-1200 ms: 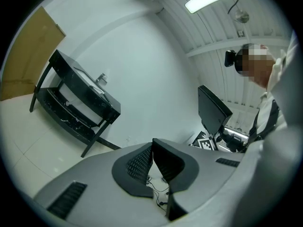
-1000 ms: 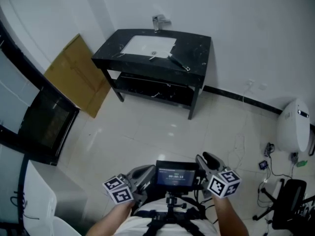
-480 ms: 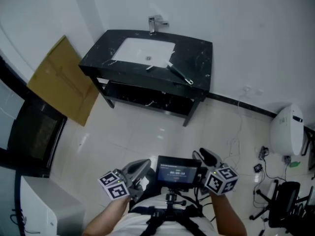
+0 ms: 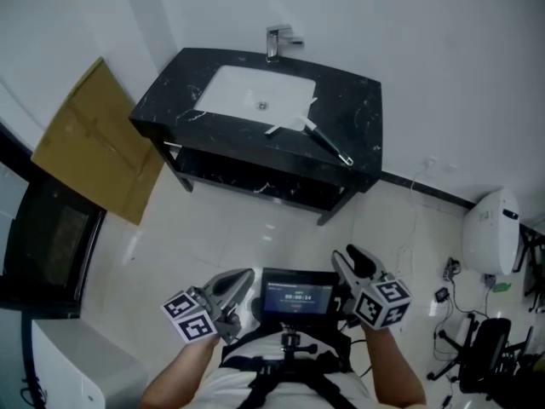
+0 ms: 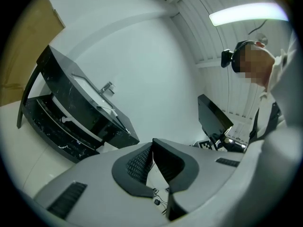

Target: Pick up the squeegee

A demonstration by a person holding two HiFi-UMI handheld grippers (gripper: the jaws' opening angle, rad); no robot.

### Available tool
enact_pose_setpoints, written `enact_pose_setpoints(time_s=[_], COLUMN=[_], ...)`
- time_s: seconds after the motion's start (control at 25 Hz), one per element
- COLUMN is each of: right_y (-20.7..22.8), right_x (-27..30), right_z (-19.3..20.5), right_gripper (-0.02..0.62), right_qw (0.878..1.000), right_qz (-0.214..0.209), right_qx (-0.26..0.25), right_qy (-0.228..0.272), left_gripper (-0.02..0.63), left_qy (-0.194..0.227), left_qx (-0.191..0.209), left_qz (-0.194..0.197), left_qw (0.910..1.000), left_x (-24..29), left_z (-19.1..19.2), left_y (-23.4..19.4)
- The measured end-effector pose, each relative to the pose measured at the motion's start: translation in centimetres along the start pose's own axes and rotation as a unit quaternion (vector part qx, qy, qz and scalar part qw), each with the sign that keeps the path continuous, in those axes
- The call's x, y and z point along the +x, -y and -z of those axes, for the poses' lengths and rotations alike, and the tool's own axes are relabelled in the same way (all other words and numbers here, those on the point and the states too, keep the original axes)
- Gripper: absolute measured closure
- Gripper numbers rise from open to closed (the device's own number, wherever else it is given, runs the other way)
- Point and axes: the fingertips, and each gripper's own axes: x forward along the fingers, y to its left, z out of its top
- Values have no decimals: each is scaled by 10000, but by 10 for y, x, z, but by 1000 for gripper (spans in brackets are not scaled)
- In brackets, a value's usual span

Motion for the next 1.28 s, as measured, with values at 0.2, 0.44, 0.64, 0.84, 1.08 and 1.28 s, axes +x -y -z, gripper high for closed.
enact_pose_setpoints(time_s=[0.2, 0.44, 0.64, 0.84, 1.08, 1.28], right_y=[15, 57, 89, 117, 144, 160], right_x=[26, 81, 139, 194, 249, 283], right_z=[-26, -55, -89, -123, -137, -138], right_gripper=[411, 379, 365, 365, 365, 365], right_qw=[9996, 9976, 9924, 9861, 9769, 9688], right_qz=[105, 139, 9, -140, -340, -492], right_qx=[-246, -645, -1162, -1581, -1972, -2249], right_qy=[32, -186, -396, -500, -748, -916], left_gripper=[609, 609, 609, 611, 611, 611], left_qy=[116, 426, 714, 943, 1073, 1082], left_qx=[59, 148, 109, 130, 61, 75], left_qz=[-84, -407, -733, -861, -1119, -1303], left_qw=[9999, 9982, 9947, 9917, 9879, 9855], left_x=[6, 31, 62, 91, 119, 136], left_z=[-19, -46, -71, -97, -107, -112], left_y=[-15, -42, -63, -73, -84, -89])
